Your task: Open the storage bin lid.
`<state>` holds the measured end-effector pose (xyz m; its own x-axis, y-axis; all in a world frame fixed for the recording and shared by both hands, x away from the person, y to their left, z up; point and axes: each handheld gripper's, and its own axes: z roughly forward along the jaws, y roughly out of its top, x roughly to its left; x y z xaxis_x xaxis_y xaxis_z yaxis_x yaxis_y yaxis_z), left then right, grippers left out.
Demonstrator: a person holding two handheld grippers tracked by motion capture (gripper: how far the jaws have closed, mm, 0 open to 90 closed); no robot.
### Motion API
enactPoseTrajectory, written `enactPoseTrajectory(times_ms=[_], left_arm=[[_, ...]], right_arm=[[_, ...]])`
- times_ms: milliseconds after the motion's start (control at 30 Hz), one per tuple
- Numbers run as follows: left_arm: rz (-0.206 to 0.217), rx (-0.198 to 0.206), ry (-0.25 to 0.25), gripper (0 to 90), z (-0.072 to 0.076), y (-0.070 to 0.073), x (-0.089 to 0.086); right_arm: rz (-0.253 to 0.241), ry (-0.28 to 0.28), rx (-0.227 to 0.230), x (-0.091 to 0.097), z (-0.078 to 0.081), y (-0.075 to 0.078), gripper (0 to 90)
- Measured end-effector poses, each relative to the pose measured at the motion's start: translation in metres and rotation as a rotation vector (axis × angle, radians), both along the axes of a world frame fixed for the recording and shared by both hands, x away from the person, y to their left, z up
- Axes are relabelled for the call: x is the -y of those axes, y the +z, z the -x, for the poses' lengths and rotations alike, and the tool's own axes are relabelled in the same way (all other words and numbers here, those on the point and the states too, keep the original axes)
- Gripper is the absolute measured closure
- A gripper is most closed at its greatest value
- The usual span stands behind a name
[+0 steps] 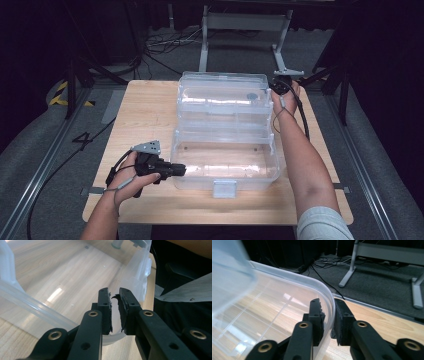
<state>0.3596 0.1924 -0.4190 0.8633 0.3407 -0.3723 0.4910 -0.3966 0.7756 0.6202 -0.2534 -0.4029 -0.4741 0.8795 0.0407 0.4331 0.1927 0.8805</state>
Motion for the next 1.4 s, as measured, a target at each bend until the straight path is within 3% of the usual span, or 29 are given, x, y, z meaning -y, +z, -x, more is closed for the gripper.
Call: enactPoseTrajectory(times_ms=[67,100,167,233,367,433,567,867,1033,1133,1267,1400], left_arm=[[0.0,-0.001,-0.002,80.0,0.0,0.0,0.0],[-0.02,0.018,-0.004,77.5,-0.001,0.002,0.001],[-0.045,0.039,0.002,75.1,-0.001,0.003,0.003],[-0.075,0.061,0.005,67.6,-0.001,0.006,0.006],[-0.111,0.088,-0.004,62.0,-0.001,0.012,0.01],[-0.107,0.089,-0.002,57.4,-0.002,0.014,0.01],[-0.052,0.077,-0.019,53.6,-0.003,0.019,0.01],[-0.036,0.077,-0.04,53.2,-0.002,0.025,0.017],[-0.049,0.082,-0.04,52.1,-0.001,0.025,0.016],[-0.05,0.09,-0.035,50.8,-0.001,0.027,0.012],[-0.048,0.094,-0.017,50.1,-0.001,0.029,0.007],[-0.053,0.083,0.0,50.0,-0.001,0.03,0.005]], right_arm=[[-0.003,-0.008,0.016,0.001,0.003,0.004,70.4],[-0.012,-0.006,0.028,0.003,0.005,0.008,65.5],[-0.016,-0.004,0.034,0.005,0.007,0.01,63.2],[0.002,0.004,0.058,0.011,0.015,0.02,60.7],[0.007,0.012,0.083,0.026,0.033,0.033,56.9],[-0.01,0.018,0.092,0.034,0.043,0.038,55.5],[-0.004,0.041,0.109,0.048,0.069,0.047,52.8],[-0.002,0.084,0.154,0.064,0.109,0.066,50.0],[-0.002,0.104,0.157,0.067,0.127,0.065,47.6],[0.025,0.107,0.148,0.069,0.139,0.058,47.6],[-0.023,0.118,0.145,0.069,0.155,0.049,47.3],[-0.024,0.123,0.14,0.068,0.168,0.039,47.1]])
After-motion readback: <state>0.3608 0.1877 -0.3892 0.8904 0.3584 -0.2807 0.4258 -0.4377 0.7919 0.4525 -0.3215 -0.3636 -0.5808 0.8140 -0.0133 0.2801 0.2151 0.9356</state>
